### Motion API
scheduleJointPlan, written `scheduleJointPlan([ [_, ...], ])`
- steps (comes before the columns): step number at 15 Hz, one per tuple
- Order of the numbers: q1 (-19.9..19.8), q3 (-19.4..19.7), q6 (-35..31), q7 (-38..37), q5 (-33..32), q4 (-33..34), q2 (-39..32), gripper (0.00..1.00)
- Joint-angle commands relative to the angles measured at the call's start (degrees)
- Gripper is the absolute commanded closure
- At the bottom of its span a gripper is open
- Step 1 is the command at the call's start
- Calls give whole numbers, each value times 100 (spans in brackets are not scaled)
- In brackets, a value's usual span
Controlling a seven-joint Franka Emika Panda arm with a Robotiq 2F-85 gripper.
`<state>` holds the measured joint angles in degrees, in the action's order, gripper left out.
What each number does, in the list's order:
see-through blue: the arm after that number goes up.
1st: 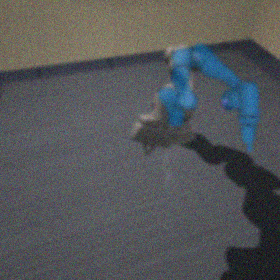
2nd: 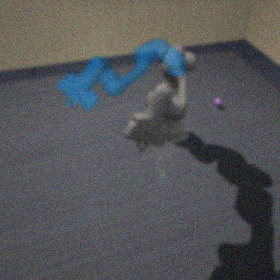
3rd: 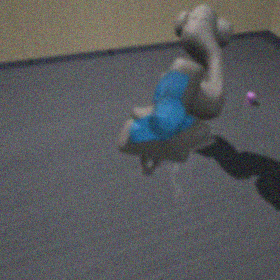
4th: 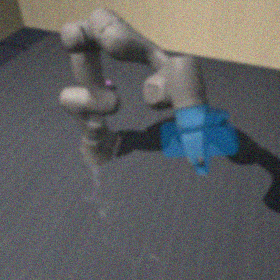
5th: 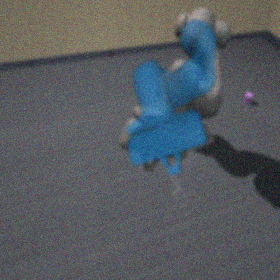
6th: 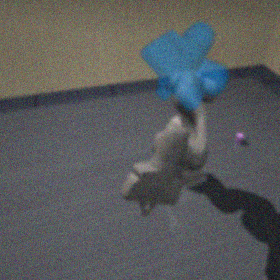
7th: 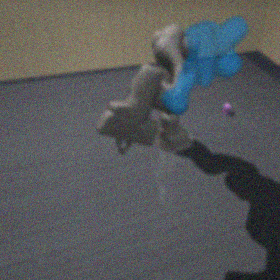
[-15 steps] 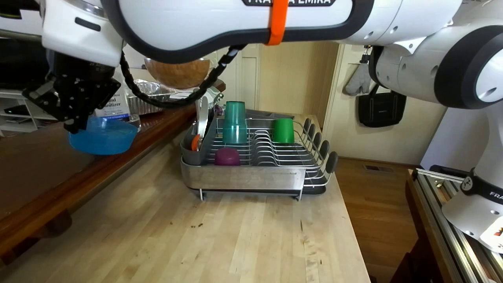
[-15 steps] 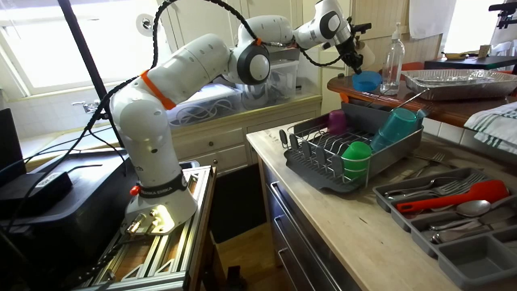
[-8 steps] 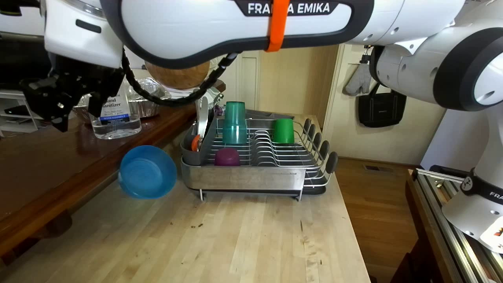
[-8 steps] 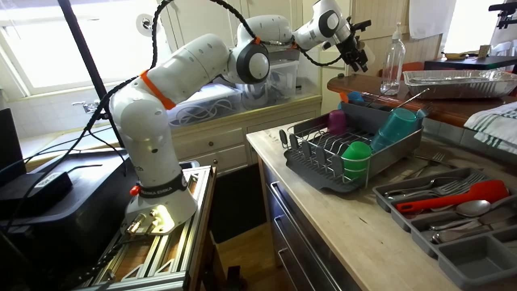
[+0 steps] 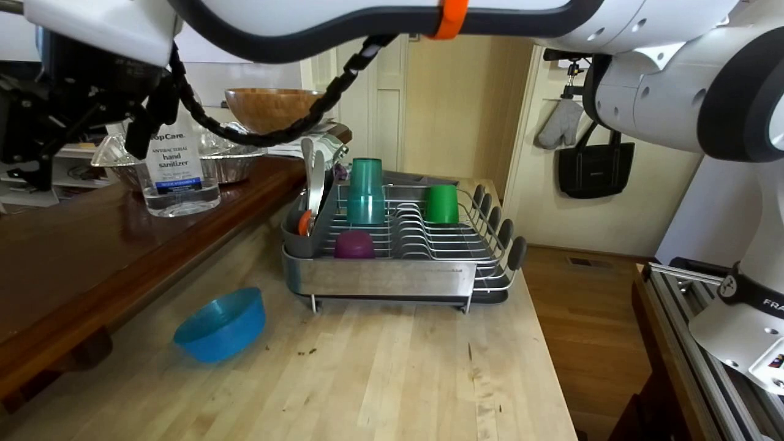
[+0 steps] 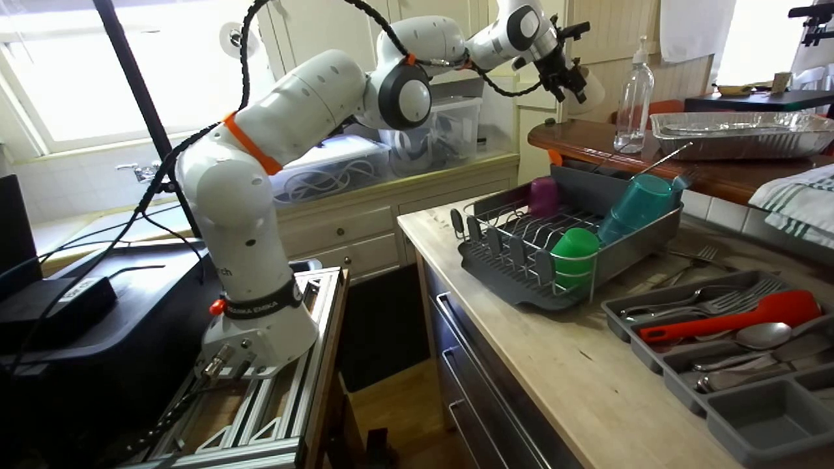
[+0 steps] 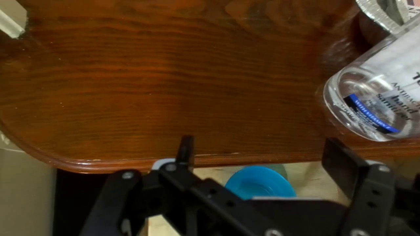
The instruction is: Remove the orange spatula from the drying rack, put it in the utensil holder, remove the blue bowl and put it on the table
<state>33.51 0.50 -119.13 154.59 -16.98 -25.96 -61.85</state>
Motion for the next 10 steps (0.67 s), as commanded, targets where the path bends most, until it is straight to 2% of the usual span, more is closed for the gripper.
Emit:
scheduleJointPlan([
  [1,-40,-382,31,381,350,-124,231,0],
  [2,-28,-509,67,388,467,-132,293,0],
  [3,-77,-953,67,303,271,-275,421,0],
  [4,-82,-1162,114,288,242,-300,494,0],
  [6,-73,-1332,445,300,411,-183,557,0],
  [7,-5,-1128,655,287,655,-80,585,0],
  [8,8,-1049,670,96,632,-62,607,0],
  [10,77,-958,463,68,609,-22,544,0],
])
